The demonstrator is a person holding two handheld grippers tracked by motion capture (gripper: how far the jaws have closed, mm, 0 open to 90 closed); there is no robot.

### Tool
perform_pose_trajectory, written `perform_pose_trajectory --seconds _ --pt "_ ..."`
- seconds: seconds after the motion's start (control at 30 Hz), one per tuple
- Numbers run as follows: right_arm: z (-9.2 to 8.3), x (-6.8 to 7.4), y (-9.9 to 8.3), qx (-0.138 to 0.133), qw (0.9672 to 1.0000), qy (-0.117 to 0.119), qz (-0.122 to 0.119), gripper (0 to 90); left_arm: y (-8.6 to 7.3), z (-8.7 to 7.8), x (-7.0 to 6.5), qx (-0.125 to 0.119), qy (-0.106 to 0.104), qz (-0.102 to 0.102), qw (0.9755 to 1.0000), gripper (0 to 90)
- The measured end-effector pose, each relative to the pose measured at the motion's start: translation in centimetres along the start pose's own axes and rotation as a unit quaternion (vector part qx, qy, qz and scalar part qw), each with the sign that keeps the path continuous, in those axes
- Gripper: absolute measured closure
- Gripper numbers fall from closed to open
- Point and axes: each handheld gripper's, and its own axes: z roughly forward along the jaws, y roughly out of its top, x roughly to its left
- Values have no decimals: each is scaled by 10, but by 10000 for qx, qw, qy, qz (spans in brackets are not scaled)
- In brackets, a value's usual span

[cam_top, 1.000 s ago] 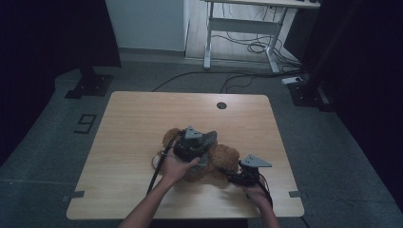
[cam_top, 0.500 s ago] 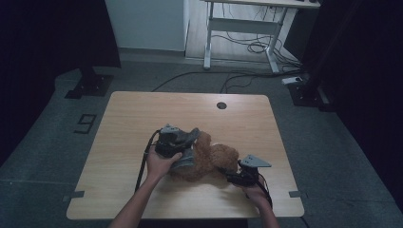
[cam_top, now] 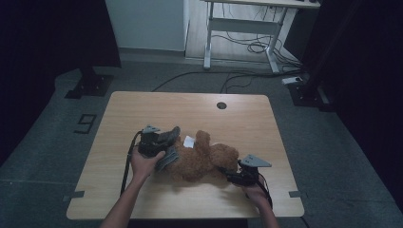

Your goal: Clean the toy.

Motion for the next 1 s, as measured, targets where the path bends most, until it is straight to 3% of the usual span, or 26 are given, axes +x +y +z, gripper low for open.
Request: perform_pose_trajectory --seconds 0.07,0.13,0.33,0.47,0.7,0.8,0.87,1.0 --pt "-1 -1 0 20 10000 2 -14 372 5 -7 -13 -124 -56 140 9998 798" --pt "-1 -1 -1 16 10000 8 7 372 11 -11 -27 -226 -273 266 9990 797" --pt "-1 -1 -1 7 10000 -5 16 372 29 -3 -87 -307 -818 871 9924 797" --pt "-1 -1 0 19 10000 9 32 372 36 24 -121 -166 -942 1169 9885 796" --pt "-1 -1 -1 -1 10000 5 45 372 35 86 -167 340 -1217 1372 9825 795" --pt "-1 -1 -1 2 10000 -5 33 372 29 103 -178 482 -982 1632 9805 792" --pt "-1 -2 -1 38 10000 -10 50 371 27 108 -174 510 -1016 1497 9822 793" --pt "0 -3 -1 33 10000 -12 6 371 29 103 -164 539 -980 1405 9837 796"
